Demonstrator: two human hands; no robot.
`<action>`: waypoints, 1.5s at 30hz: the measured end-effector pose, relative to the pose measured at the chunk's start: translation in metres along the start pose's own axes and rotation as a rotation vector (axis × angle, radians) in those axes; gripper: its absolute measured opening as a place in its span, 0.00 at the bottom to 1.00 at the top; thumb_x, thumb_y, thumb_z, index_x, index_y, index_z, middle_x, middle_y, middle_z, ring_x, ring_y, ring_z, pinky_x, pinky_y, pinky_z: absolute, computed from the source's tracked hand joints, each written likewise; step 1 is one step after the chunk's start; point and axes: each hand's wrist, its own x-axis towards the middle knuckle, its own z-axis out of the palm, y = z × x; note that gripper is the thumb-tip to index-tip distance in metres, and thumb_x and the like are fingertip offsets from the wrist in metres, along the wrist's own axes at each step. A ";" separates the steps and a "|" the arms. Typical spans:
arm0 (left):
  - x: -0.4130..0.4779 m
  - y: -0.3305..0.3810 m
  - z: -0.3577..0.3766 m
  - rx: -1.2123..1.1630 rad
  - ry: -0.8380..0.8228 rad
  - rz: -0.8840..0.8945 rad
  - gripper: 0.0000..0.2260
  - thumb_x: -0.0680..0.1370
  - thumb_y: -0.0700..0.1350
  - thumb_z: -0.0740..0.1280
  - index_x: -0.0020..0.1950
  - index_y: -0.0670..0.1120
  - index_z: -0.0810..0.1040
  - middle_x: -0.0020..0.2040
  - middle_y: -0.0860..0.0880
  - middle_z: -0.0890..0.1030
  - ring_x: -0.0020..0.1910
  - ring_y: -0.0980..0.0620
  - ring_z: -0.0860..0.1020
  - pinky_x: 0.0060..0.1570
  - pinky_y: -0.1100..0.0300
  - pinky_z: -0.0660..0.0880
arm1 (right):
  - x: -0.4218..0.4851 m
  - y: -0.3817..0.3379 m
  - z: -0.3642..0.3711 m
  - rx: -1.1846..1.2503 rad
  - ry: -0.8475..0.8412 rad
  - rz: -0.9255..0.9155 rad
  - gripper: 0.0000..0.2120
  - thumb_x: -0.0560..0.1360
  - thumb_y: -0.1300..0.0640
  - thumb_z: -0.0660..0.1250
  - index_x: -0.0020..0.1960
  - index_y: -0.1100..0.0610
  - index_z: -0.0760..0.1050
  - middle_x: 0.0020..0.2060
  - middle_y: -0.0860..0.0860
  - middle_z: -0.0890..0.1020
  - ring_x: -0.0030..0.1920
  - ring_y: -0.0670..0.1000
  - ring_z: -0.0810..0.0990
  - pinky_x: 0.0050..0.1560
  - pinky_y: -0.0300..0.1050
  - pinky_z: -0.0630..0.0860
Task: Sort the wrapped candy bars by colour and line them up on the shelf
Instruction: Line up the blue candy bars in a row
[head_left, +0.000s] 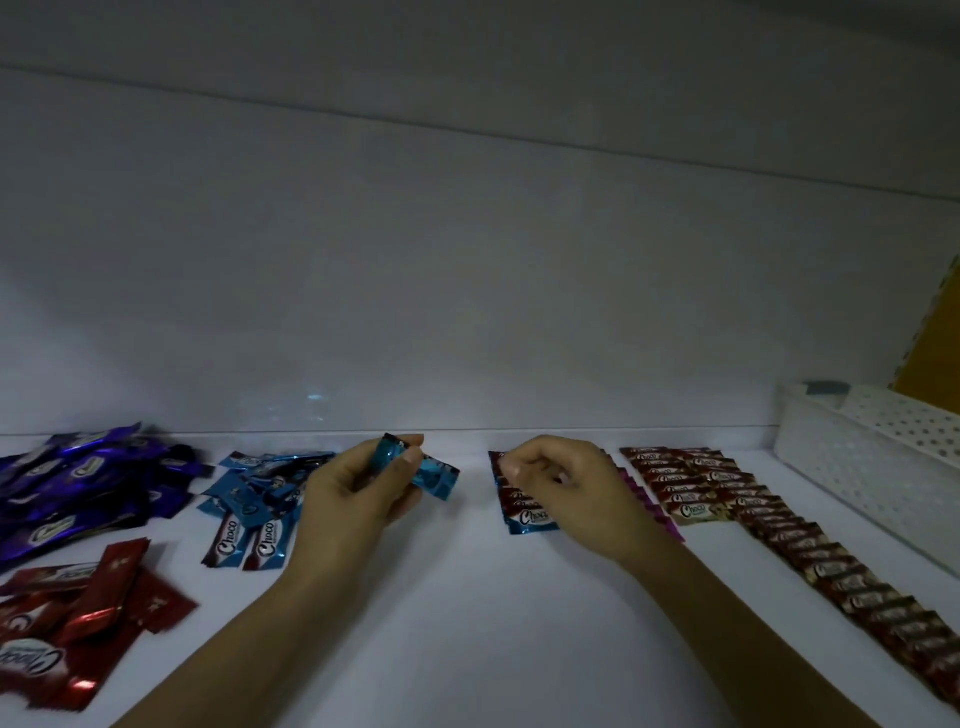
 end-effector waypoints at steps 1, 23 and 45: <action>0.000 0.000 0.001 -0.036 0.019 -0.036 0.08 0.73 0.42 0.69 0.50 0.48 0.83 0.47 0.48 0.85 0.47 0.53 0.83 0.39 0.67 0.78 | -0.002 -0.008 0.007 0.163 -0.051 0.001 0.04 0.74 0.50 0.68 0.47 0.48 0.80 0.41 0.44 0.84 0.45 0.42 0.81 0.48 0.35 0.75; 0.003 0.004 -0.017 1.105 -0.174 1.270 0.09 0.74 0.42 0.67 0.45 0.39 0.85 0.39 0.43 0.81 0.35 0.47 0.79 0.28 0.56 0.77 | -0.009 -0.020 0.028 0.726 -0.213 0.202 0.10 0.65 0.48 0.71 0.44 0.50 0.85 0.45 0.52 0.85 0.47 0.49 0.84 0.52 0.43 0.75; 0.005 0.003 -0.019 1.236 -0.284 1.156 0.17 0.77 0.48 0.61 0.65 0.46 0.73 0.52 0.47 0.81 0.48 0.53 0.75 0.31 0.58 0.78 | -0.001 -0.001 -0.032 -0.500 -0.173 0.128 0.02 0.73 0.52 0.71 0.44 0.47 0.82 0.38 0.38 0.80 0.46 0.43 0.77 0.62 0.50 0.69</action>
